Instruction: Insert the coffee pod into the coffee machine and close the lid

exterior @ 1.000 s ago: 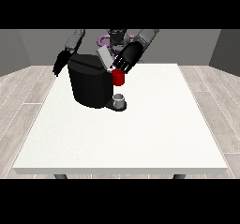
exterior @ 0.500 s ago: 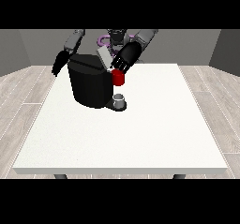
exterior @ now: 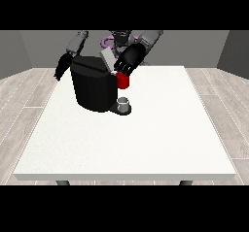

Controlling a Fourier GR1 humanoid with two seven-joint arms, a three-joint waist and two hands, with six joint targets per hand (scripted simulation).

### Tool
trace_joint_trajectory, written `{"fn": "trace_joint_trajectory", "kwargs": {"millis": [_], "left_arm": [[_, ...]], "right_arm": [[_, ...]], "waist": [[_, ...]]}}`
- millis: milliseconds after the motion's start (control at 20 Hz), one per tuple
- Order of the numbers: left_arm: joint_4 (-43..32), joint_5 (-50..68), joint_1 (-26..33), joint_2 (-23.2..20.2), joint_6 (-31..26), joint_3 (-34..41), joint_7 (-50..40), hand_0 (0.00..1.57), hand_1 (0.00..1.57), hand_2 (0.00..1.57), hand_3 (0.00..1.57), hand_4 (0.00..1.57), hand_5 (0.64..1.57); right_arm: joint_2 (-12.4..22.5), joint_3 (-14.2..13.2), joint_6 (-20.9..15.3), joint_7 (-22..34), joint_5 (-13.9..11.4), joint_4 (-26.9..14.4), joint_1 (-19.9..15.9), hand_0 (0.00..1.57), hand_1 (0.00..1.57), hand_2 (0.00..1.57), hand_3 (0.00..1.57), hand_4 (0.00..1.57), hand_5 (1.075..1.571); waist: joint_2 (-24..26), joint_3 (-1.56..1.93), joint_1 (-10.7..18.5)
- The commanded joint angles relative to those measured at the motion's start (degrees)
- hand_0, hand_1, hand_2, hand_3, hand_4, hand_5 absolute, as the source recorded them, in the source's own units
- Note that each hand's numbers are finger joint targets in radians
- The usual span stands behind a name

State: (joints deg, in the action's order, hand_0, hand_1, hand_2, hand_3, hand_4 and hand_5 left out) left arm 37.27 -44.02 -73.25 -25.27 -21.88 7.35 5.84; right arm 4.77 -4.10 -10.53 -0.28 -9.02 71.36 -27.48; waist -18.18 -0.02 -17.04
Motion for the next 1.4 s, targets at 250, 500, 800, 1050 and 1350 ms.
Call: {"fn": "trace_joint_trajectory", "kwargs": {"millis": [250, 500, 800, 1050, 1350], "left_arm": [[-0.76, -5.05, 1.06, -2.87, 4.31, -3.13, 4.04, 1.21, 1.21, 1.22, 1.09, 0.00, 1.571], [-2.06, -5.73, 2.81, -3.64, 5.06, -3.10, 5.87, 1.14, 1.14, 1.15, 1.00, 0.00, 1.571], [-1.33, -4.45, 0.39, -3.39, 7.01, -0.95, 6.43, 1.14, 1.14, 1.14, 0.96, 0.00, 1.571], [-0.81, -3.68, -3.72, -2.09, 6.28, -0.03, 4.53, 1.25, 1.25, 1.21, 0.95, 0.00, 1.571], [-1.64, -6.08, -0.88, -1.38, 11.41, -1.15, 6.34, 1.25, 1.25, 1.22, 0.94, 0.00, 1.571]], "right_arm": [[-1.68, 1.69, -2.85, 1.07, -2.18, 1.92, -0.22, 0.00, 0.00, 0.00, 0.00, 0.00, 1.571], [-0.90, 1.94, -0.26, 2.18, -0.97, 2.72, 1.29, 0.00, 0.00, 0.00, 0.00, 0.00, 1.571], [1.91, -1.07, 0.35, 2.12, 0.28, 1.83, -2.17, 0.00, 0.00, 0.00, 0.00, 0.04, 1.571], [1.57, -0.09, -0.13, 0.00, -1.21, -0.64, -2.74, 0.00, 0.00, 0.00, 0.00, 0.11, 1.571], [-1.79, 3.06, -2.77, 2.42, -3.43, 2.61, -2.28, 0.00, 0.00, 0.00, 0.00, 0.22, 1.571]], "waist": [[-2.00, 0.01, -0.74], [-0.92, 0.01, -1.16], [-3.10, 0.03, -0.93], [-4.60, 0.05, -1.42], [-4.74, 0.01, -2.94]]}}
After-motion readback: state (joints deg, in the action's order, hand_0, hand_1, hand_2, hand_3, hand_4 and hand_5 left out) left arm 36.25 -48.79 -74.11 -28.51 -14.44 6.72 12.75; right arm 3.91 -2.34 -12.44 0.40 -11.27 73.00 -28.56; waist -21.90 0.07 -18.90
